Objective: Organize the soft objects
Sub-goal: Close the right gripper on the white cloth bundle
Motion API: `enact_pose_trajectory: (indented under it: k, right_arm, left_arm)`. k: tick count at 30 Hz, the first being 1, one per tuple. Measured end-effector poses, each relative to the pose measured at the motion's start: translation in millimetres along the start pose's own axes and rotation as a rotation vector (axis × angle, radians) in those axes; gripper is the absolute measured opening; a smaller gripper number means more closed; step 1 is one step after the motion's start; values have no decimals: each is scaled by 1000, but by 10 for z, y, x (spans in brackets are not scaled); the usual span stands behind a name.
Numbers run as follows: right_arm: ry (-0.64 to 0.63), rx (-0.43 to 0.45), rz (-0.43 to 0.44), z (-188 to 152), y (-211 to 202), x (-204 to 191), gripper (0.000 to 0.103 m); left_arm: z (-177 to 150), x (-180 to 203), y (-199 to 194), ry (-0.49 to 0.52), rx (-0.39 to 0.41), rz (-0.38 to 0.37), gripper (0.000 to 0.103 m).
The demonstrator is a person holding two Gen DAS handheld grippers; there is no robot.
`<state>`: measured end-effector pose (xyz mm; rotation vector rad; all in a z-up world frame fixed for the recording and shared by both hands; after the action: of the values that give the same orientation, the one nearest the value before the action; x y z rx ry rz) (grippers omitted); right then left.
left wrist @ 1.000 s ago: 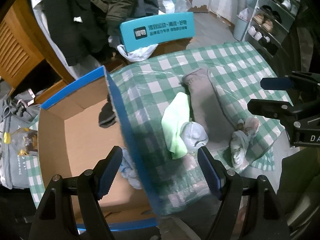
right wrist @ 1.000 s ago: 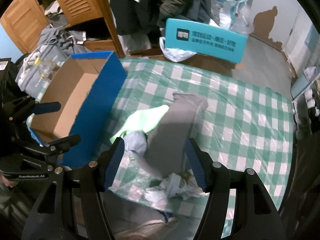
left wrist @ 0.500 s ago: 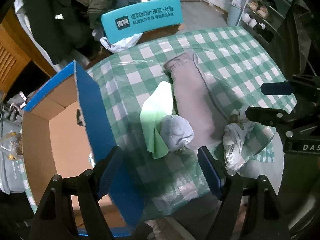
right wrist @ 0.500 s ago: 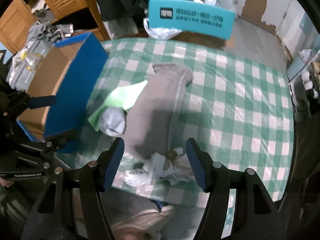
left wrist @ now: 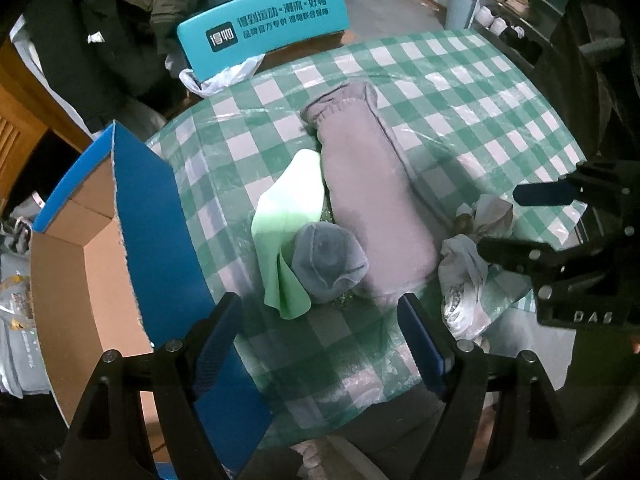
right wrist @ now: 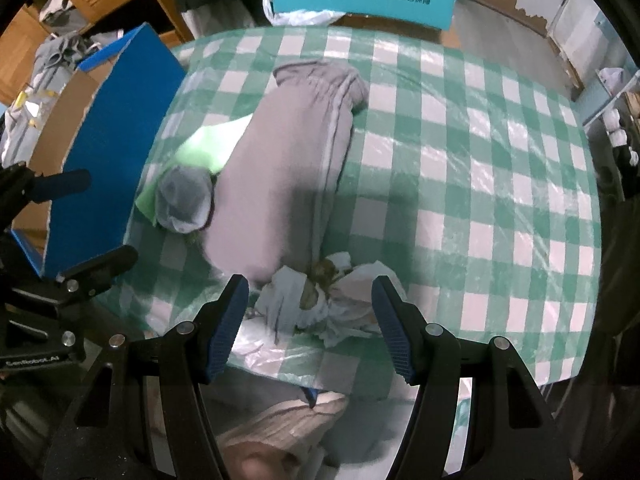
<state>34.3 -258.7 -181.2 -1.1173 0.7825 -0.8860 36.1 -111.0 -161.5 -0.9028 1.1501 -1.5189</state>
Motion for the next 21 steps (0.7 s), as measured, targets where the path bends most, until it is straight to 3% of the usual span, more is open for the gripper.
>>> enact_pose_trajectory:
  k: [17, 18, 21]
  right_arm:
    - [-36, -114, -24, -150, 429, -49, 64]
    - [-47, -123, -34, -162, 448, -39, 63]
    - [-62, -123, -36, -167, 456, -16, 45]
  left_arm:
    - [-2, 11, 226, -11, -42, 1, 81]
    - [2, 8, 236, -12, -44, -1, 81]
    - [12, 4, 253, -17, -49, -5, 81]
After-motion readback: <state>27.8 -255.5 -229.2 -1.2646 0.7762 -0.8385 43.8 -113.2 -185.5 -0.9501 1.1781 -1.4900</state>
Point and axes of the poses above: each gripper's, at about its wrist camera, not at the fingertips, and y roughly the way its jaws point, x to its right, z to its top, the point moved 5 cm from there along y, roughly the way its jaws point, and after that the axes turned 13 degrees about -y, right-handed, at the moved point
